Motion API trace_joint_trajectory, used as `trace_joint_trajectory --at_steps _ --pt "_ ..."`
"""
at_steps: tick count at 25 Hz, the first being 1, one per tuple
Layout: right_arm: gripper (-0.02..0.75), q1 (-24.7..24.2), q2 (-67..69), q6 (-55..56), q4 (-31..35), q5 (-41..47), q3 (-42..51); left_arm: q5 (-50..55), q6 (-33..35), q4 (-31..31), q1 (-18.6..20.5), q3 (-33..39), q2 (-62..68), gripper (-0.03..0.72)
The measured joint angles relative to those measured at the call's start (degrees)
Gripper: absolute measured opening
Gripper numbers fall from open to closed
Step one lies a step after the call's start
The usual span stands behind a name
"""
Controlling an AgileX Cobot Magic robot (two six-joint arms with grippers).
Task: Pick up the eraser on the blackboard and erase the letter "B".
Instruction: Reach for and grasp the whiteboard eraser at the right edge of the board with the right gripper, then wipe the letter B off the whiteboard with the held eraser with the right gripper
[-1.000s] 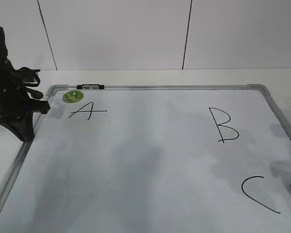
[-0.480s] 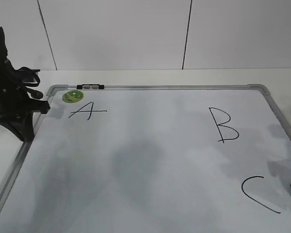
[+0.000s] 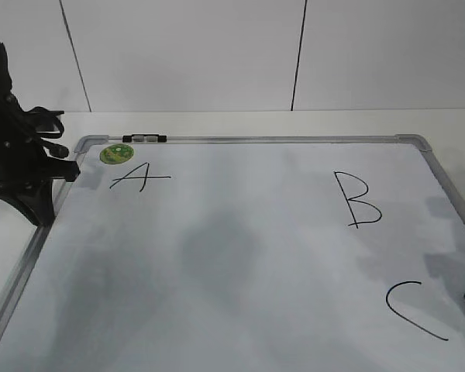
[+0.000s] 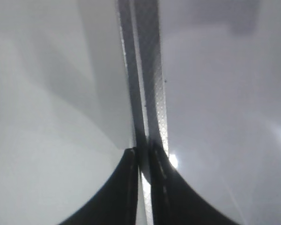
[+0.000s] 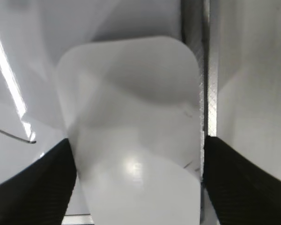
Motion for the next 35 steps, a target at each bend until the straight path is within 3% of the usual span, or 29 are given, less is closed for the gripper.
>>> trace_joint_trajectory --at_steps 12,20,35 --pt "0.657 0.0 3.0 0.0 0.0 1.5 -0.7 0.0 0.0 0.0 0.0 0.0 0.0 0.025" --pt "0.593 0.0 3.0 -0.4 0.0 1.9 -0.7 0.0 0.0 0.0 0.0 0.0 0.0 0.025" --pt "0.571 0.0 3.0 -0.7 -0.1 3.1 -1.4 0.0 0.0 -0.2 0.0 0.0 0.0 0.025"
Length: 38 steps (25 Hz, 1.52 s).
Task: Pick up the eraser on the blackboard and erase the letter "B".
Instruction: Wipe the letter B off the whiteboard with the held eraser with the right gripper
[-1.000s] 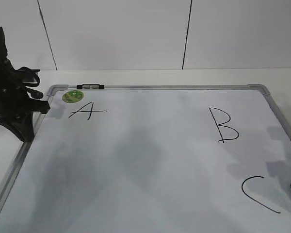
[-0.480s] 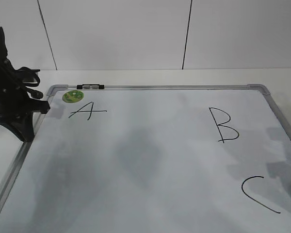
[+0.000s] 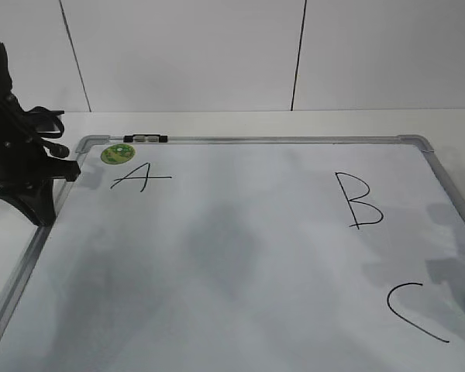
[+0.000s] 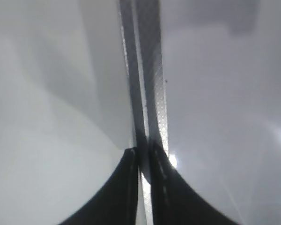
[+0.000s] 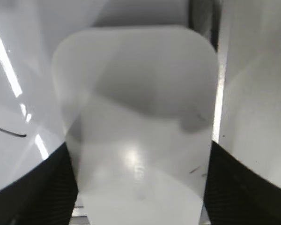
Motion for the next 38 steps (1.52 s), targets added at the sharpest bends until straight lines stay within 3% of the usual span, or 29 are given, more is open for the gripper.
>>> trace_joint_trajectory --at_steps 8,21,30,38 --pt "0.571 0.0 0.0 0.0 0.0 4.8 -6.8 0.1 0.0 -0.1 0.0 -0.1 0.1 0.025" --pt "0.571 0.8 4.3 0.0 0.0 9.1 -25.6 0.3 0.0 -0.1 0.0 -0.2 0.2 0.025" --pt "0.563 11.4 15.3 1.0 -2.0 10.4 -36.6 0.4 0.0 -0.2 0.0 -0.2 0.2 0.024" --pt "0.563 16.6 28.2 1.4 -4.4 11.3 -49.7 0.4 0.0 -0.2 0.0 -0.2 0.2 0.024"
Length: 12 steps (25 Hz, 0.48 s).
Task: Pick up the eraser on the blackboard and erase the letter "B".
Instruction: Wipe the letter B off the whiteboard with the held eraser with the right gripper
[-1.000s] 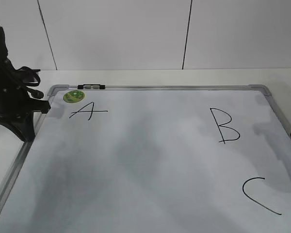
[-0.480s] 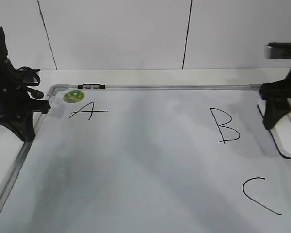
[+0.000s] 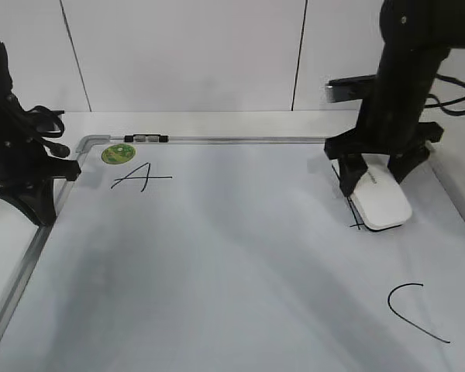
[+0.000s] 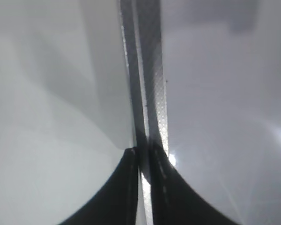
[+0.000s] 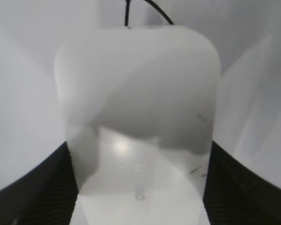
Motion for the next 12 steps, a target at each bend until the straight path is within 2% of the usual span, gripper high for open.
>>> trace_joint_trajectory --at_steps 8,12 --pt "0.563 0.4 7.2 0.1 0.9 0.0 -5.5 0.2 0.0 0.0 0.0 0.0 0.0 0.024" --pt "0.563 2.3 8.5 0.1 -0.5 0.4 -6.3 0.2 0.0 0.0 0.0 -0.1 0.0 0.024"
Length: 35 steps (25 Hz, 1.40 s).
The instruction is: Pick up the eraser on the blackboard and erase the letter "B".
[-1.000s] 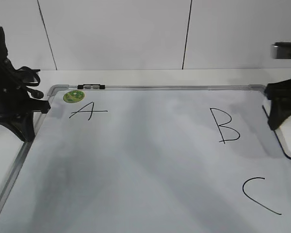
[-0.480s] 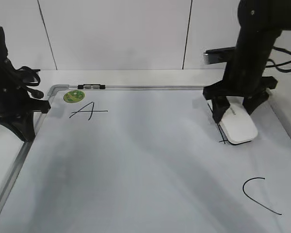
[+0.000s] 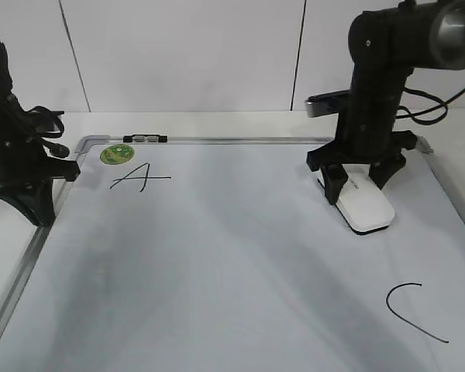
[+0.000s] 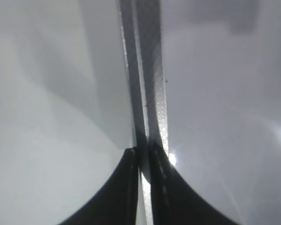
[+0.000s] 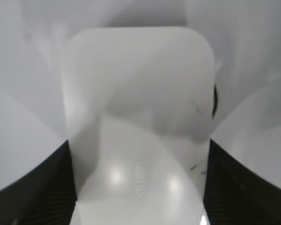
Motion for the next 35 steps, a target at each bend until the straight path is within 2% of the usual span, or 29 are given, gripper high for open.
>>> trace_joint_trajectory --at_steps 7,11,18,29,35 --pt "0.563 8.1 1.0 0.0 -0.5 0.1 -1.4 0.0 0.0 0.0 0.0 0.0 0.0 0.024" --pt "0.563 8.6 1.0 0.0 -0.4 0.1 -1.4 0.0 0.0 0.0 0.0 0.0 0.0 0.024" --pt "0.563 4.5 1.2 0.0 2.9 0.1 -1.5 0.0 0.0 -0.1 0.0 0.0 0.1 0.024" --pt "0.563 -8.8 1.2 1.4 1.4 0.0 -1.8 0.0 0.0 -0.2 0.0 0.0 0.1 0.022" --pt "0.563 -9.2 1.2 1.5 1.3 0.0 -1.8 0.0 0.0 -0.4 0.0 0.0 0.1 0.022"
